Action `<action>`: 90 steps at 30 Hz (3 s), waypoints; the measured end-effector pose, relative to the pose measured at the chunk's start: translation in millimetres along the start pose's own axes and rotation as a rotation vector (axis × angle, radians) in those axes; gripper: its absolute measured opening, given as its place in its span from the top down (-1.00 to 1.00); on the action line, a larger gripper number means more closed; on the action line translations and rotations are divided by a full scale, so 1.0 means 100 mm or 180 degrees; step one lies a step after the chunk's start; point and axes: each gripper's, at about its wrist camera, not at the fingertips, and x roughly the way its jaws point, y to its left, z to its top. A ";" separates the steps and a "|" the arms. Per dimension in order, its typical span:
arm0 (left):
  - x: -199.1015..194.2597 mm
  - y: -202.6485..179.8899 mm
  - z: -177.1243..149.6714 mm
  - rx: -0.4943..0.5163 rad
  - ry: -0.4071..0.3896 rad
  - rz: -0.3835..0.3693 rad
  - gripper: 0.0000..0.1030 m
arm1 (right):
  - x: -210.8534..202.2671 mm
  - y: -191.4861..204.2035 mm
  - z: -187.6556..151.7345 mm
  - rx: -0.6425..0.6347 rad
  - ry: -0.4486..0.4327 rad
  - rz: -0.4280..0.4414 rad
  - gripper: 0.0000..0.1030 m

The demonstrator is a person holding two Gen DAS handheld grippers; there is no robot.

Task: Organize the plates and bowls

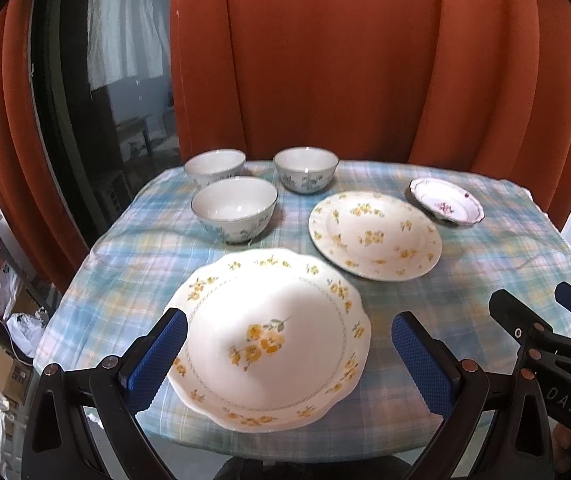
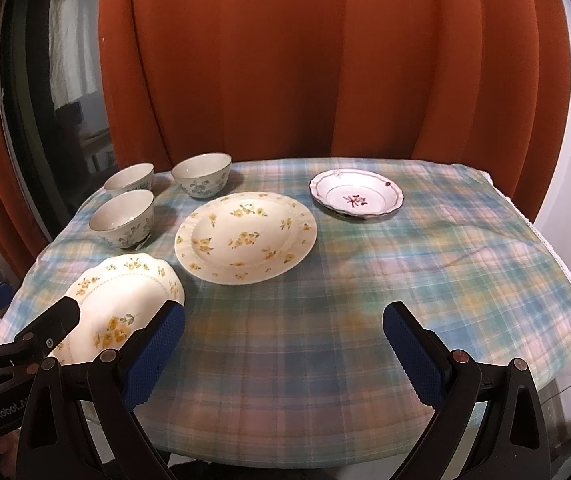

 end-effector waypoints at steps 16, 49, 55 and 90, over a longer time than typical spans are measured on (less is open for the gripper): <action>0.53 0.54 0.22 -0.0158 0.0520 0.0043 -0.99 | 0.53 0.53 0.16 0.0012 0.0460 0.0135 -0.95; 1.74 1.06 0.07 0.0054 0.1723 -0.0344 -0.46 | 1.77 1.37 -0.10 0.0327 0.1775 0.0003 -0.52; 1.75 0.97 0.10 0.0144 0.1709 -0.0373 -0.32 | 1.76 1.39 -0.11 0.0372 0.1770 -0.0021 -0.45; 1.36 -0.23 0.37 -0.0092 0.1355 -0.0220 -0.37 | 1.47 0.23 0.31 0.0213 0.1553 0.0298 -0.42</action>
